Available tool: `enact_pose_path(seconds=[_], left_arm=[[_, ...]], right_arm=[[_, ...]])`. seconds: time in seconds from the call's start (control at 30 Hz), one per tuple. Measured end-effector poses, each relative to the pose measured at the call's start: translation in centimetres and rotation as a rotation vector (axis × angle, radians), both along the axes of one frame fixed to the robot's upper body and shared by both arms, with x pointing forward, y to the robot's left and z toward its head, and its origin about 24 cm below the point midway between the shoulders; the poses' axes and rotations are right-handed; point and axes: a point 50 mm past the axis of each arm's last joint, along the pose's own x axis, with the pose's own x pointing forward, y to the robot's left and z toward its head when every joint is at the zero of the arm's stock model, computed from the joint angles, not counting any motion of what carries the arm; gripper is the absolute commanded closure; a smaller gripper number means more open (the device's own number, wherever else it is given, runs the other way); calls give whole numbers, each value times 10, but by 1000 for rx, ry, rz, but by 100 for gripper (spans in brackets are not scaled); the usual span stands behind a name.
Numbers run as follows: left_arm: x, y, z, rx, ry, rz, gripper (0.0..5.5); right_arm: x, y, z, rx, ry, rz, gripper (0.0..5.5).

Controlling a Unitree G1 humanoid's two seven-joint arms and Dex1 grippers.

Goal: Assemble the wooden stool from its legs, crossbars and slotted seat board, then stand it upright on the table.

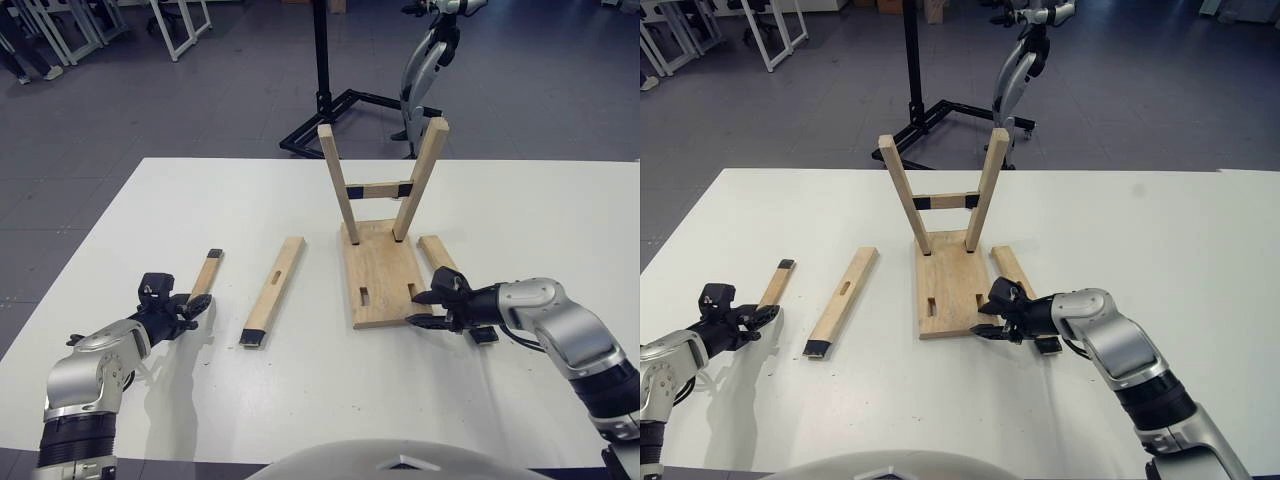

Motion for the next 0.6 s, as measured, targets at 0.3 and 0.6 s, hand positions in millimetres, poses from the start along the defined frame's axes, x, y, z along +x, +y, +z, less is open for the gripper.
enact_pose_path(seconds=[0.3, 0.6], left_arm=[[-1, 0, -11, -16, -35, -20, 416], [2, -7, -6, -106, -82, -7, 416]], right_arm=[[-1, 7, -1, 20, 22, 11, 315], [13, 4, 28, 55, -74, -25, 315]])
